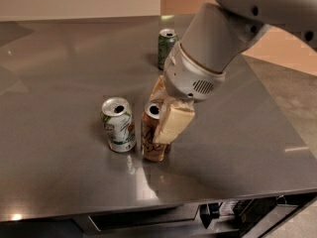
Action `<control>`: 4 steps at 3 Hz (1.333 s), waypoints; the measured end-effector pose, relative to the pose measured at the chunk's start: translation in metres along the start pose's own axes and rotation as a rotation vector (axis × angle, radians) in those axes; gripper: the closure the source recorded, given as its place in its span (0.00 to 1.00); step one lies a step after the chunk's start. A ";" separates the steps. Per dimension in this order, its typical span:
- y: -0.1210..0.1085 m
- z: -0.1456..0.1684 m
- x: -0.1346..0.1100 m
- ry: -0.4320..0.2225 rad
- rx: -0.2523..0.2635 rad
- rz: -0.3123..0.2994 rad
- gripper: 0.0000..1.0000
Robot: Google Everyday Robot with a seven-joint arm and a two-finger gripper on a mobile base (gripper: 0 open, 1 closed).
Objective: Move orange can near 7up can
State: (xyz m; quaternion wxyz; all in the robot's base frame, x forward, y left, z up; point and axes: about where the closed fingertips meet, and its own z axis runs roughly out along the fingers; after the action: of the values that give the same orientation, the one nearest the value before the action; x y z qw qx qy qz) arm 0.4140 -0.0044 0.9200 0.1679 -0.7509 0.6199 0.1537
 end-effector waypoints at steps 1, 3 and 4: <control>0.003 0.015 -0.003 0.030 -0.003 -0.027 0.84; 0.006 0.029 -0.002 0.056 0.009 -0.071 0.38; 0.006 0.028 -0.003 0.057 0.012 -0.074 0.14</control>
Offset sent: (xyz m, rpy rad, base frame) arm -0.0032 0.0159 -0.0355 -0.0920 -0.0468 0.0691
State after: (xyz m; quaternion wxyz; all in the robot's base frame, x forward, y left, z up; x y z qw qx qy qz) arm 0.4069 0.0096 0.8959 0.1600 -0.7764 0.5972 0.1222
